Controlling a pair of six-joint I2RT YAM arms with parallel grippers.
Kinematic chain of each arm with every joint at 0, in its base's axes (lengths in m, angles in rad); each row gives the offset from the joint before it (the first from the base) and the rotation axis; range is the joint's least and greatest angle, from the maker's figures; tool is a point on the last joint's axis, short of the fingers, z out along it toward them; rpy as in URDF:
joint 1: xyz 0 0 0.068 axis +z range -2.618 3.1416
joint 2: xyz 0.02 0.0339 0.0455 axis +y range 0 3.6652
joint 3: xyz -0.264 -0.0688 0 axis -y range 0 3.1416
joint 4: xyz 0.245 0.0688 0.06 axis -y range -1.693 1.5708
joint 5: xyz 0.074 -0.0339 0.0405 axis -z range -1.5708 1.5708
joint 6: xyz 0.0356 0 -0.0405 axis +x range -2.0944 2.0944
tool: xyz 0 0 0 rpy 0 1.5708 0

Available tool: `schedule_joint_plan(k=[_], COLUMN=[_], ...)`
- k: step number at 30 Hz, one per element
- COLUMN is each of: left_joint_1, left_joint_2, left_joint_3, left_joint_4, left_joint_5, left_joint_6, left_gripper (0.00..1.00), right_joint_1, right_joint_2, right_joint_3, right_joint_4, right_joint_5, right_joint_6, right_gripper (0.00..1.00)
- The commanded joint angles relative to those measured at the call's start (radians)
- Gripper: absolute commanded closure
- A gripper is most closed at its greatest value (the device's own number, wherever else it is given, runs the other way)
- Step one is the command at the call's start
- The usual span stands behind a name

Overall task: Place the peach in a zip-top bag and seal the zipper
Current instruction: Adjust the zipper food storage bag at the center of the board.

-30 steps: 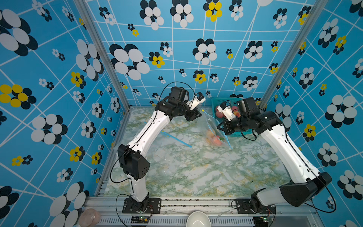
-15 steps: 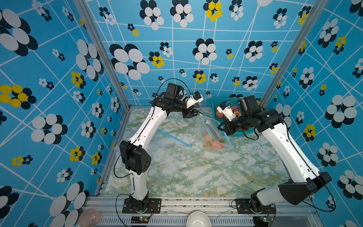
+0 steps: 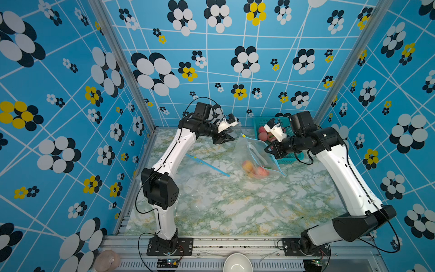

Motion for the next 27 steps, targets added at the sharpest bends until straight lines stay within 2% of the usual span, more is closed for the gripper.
schedule_joint_plan(k=[1, 9, 12, 14, 17, 19, 21, 24, 27], left_joint_1=[-0.033, -0.077, -0.105, -0.117, -0.120, -0.121, -0.116, -0.094, -0.087], left_joint_2=[-0.043, -0.044, -0.043, -0.029, -0.023, -0.043, -0.093, -0.130, -0.160], left_joint_3=[0.010, -0.016, -0.003, 0.013, 0.014, -0.037, -0.142, -0.207, -0.234], left_joint_4=[-0.059, 0.022, 0.022, -0.001, -0.014, 0.019, 0.135, 0.235, 0.242], left_joint_5=[0.049, 0.087, 0.085, 0.087, 0.083, 0.127, 0.143, 0.133, 0.130], left_joint_6=[0.053, 0.041, 0.048, 0.054, 0.043, 0.003, -0.042, -0.136, -0.161], left_gripper=[0.48, 0.41, 0.42, 0.50, 0.78, 0.99, 1.00, 1.00, 1.00], right_joint_1=[-0.002, 0.000, 0.000, 0.000, 0.000, 0.000, 0.000, -0.003, -0.004], right_joint_2=[0.025, 0.052, 0.050, 0.047, 0.036, -0.029, -0.070, -0.015, 0.037], right_joint_3=[0.023, 0.042, 0.026, 0.014, 0.002, -0.102, -0.181, -0.075, -0.016], right_joint_4=[-0.009, -0.011, 0.005, 0.024, 0.044, 0.137, 0.224, 0.137, 0.109], right_joint_5=[-0.039, -0.056, -0.057, -0.042, -0.015, -0.017, -0.087, -0.019, -0.023], right_joint_6=[-0.018, -0.023, -0.015, 0.000, 0.044, 0.112, 0.143, 0.113, 0.090], right_gripper=[1.00, 1.00, 1.00, 1.00, 1.00, 1.00, 1.00, 1.00, 0.99])
